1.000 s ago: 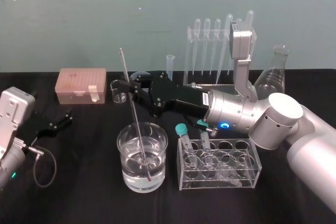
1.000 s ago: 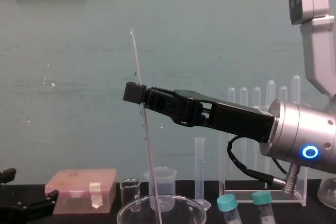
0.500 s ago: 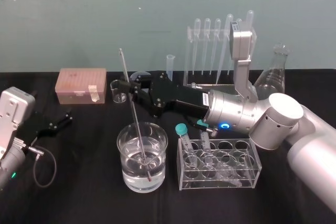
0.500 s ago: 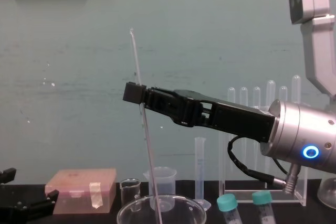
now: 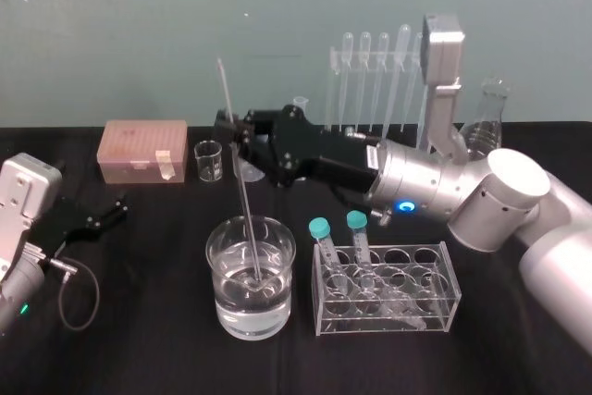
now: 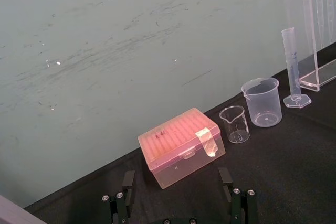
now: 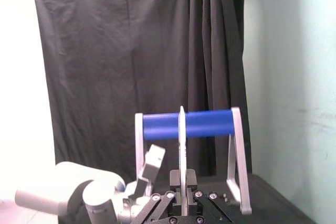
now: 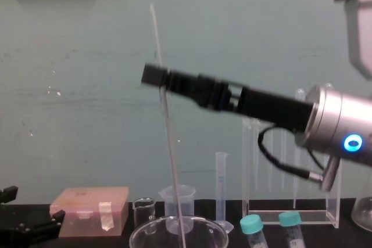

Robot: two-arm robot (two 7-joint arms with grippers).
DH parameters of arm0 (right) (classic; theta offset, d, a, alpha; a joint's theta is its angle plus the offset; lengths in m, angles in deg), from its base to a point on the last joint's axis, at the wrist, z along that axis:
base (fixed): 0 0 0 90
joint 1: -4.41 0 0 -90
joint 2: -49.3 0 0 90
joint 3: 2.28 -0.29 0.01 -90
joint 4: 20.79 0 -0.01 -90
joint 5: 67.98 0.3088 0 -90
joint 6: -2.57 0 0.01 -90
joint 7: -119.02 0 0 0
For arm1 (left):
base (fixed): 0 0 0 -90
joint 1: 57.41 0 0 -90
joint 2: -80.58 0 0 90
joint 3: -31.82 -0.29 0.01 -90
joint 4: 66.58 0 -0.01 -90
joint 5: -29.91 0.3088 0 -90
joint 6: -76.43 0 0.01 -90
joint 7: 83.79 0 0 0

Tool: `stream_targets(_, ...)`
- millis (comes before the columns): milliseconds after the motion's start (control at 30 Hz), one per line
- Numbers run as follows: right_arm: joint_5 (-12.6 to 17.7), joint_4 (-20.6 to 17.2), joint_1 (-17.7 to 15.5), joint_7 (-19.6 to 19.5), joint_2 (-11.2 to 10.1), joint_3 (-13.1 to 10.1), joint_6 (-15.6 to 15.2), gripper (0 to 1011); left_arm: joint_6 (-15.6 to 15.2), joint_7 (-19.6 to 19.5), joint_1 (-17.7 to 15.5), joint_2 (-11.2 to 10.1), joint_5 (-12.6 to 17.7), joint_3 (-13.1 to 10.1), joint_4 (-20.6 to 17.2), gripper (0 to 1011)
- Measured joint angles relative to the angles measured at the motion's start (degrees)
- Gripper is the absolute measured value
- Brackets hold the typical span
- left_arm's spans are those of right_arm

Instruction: Hold the thermometer with one hand and immerse one end into the beaker, then reinsert it into the test tube rack.

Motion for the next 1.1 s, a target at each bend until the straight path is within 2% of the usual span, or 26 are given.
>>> stream_targets(233,2.51,-4.49,0.67,-0.91,-1.63,-1.79,-1.44,56,0.0,0.0,0.0,0.0,0.0,0.0,0.0,1008)
stream_targets(500,6.29,-10.31,3.09,-4.12,-3.9,-4.83,-4.02,56,0.0,0.0,0.0,0.0,0.0,0.0,0.0,1008)
stream_targets(767,6.68,-13.88,4.78,-7.7,-7.11,-7.06,-4.12,56,0.0,0.0,0.0,0.0,0.0,0.0,0.0,1008)
stream_targets(900,6.52,-15.51,3.89,-10.24,-10.01,-8.76,-4.03,56,0.0,0.0,0.0,0.0,0.0,0.0,0.0,1008)
stream_targets(933,6.52,-15.51,3.89,-10.24,-10.01,-8.76,-4.03,56,0.0,0.0,0.0,0.0,0.0,0.0,0.0,1008)
stream_targets(1100,7.01,-17.98,-0.29,-14.09,-14.07,-11.8,-4.04,56,0.0,0.0,0.0,0.0,0.0,0.0,0.0,1008)
